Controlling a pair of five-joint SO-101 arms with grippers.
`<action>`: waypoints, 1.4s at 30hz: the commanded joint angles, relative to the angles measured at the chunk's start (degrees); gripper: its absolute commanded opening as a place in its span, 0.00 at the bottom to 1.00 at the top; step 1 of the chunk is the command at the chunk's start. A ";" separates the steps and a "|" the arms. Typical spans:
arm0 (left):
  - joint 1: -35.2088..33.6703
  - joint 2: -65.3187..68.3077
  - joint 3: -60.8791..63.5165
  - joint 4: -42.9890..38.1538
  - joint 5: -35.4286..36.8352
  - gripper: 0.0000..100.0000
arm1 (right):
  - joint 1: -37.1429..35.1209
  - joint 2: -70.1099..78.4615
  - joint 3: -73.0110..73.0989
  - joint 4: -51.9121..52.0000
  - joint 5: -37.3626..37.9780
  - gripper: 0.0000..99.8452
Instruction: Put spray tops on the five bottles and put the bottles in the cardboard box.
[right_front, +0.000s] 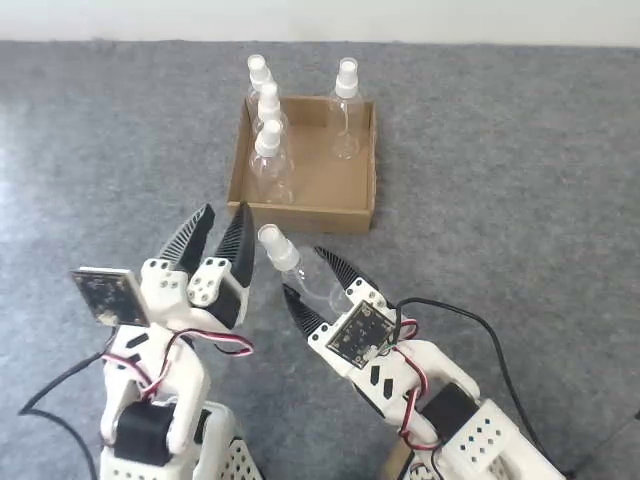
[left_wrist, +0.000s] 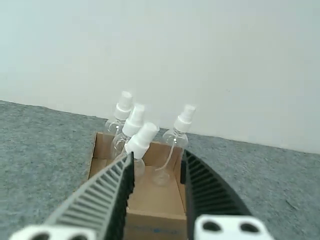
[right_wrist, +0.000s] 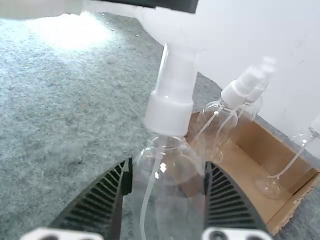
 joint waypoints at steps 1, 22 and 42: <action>1.85 -1.05 -1.36 -1.85 -0.44 0.14 | 0.92 -1.45 -1.49 -1.01 0.70 0.10; 2.90 -1.05 3.56 -2.29 -10.20 0.14 | 5.41 -1.45 -2.64 -1.63 0.53 0.10; 0.35 -1.14 -0.92 -2.29 -1.14 0.14 | 1.10 -1.45 -1.58 -1.36 0.62 0.10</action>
